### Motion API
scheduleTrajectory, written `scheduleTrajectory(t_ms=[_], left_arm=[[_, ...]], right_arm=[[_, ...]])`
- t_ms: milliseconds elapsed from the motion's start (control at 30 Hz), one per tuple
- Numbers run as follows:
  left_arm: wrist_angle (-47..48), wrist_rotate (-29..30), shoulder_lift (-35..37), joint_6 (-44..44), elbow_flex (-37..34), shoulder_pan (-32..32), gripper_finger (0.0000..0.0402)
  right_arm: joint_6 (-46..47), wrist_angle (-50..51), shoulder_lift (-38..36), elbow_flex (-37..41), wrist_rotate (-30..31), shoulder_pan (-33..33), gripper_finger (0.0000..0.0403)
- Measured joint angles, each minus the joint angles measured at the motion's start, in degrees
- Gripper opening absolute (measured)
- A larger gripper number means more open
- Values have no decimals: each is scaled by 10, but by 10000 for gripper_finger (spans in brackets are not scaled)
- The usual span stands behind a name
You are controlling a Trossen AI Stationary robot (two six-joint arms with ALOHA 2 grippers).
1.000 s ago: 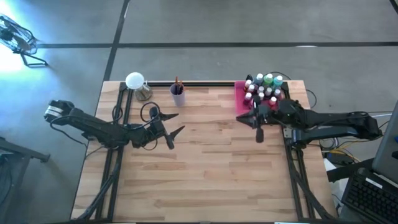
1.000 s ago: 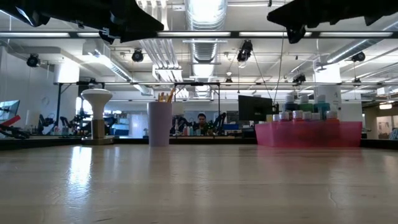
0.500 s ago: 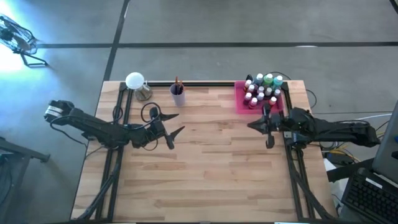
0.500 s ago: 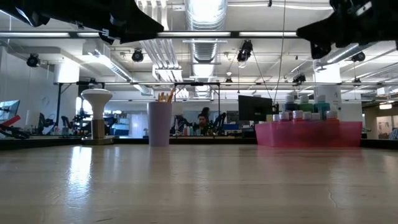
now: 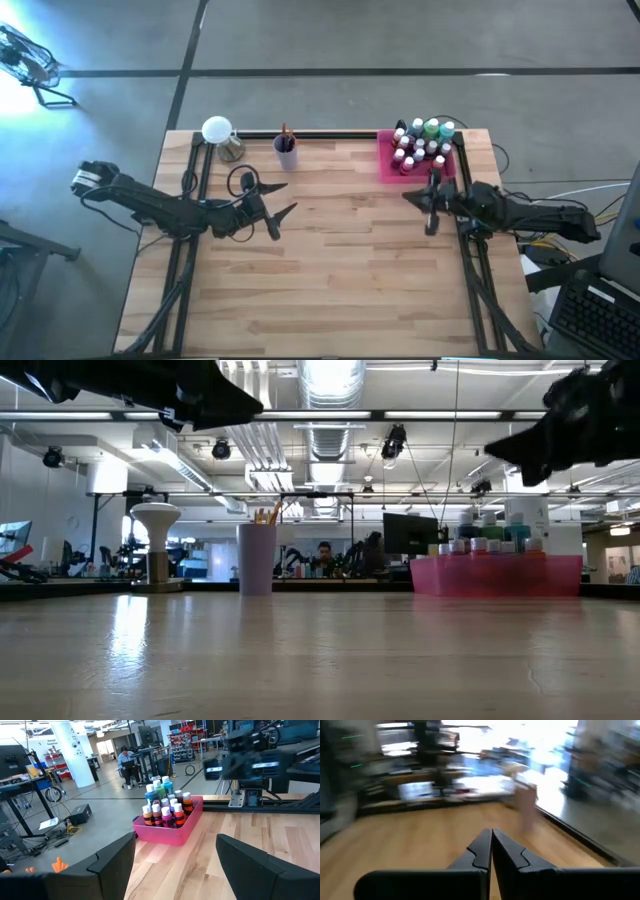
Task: Pick & Place Paint Supplies
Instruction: Return to Home Position
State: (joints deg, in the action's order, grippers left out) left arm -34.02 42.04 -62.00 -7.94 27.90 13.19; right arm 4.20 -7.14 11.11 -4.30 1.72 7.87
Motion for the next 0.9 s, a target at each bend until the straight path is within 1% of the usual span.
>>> scheduleTrajectory(t_ms=[100, 200, 233, 333, 433, 500, 567, 633, 700, 733, 800, 900], left_arm=[[4, 0, 0, 0, 0, 0, 282], [4, 0, 2, 0, 0, 0, 282], [4, 0, 3, 0, 0, 0, 282], [26, -1, 22, 0, -2, 0, 282], [81, -1, 64, 3, -2, 0, 282], [120, -15, 105, 37, -8, 2, 282], [130, -49, 148, 96, -24, 2, 282], [130, -74, 193, 133, -47, 2, 282], [131, -99, 235, 149, -71, 1, 282], [132, -124, 258, 138, -86, 1, 282], [136, -206, 305, 90, -117, 0, 282], [138, -366, 356, 16, -167, -4, 282]], right_arm=[[55, 0, 4, 16, 111, 1, 8], [76, 7, 9, 30, 183, 1, 8], [76, 14, 10, 32, 196, 1, 8], [74, 40, 14, 33, 205, 0, 8], [76, 52, 16, 33, 205, 0, 8], [76, 52, 17, 33, 206, 0, 8], [75, 52, 18, 33, 205, 0, 8], [74, 52, 18, 33, 205, 0, 8], [74, 52, 17, 33, 205, 0, 8], [74, 52, 17, 33, 205, 0, 8], [74, 52, 18, 33, 205, 0, 8], [74, 52, 18, 33, 205, 0, 8]])
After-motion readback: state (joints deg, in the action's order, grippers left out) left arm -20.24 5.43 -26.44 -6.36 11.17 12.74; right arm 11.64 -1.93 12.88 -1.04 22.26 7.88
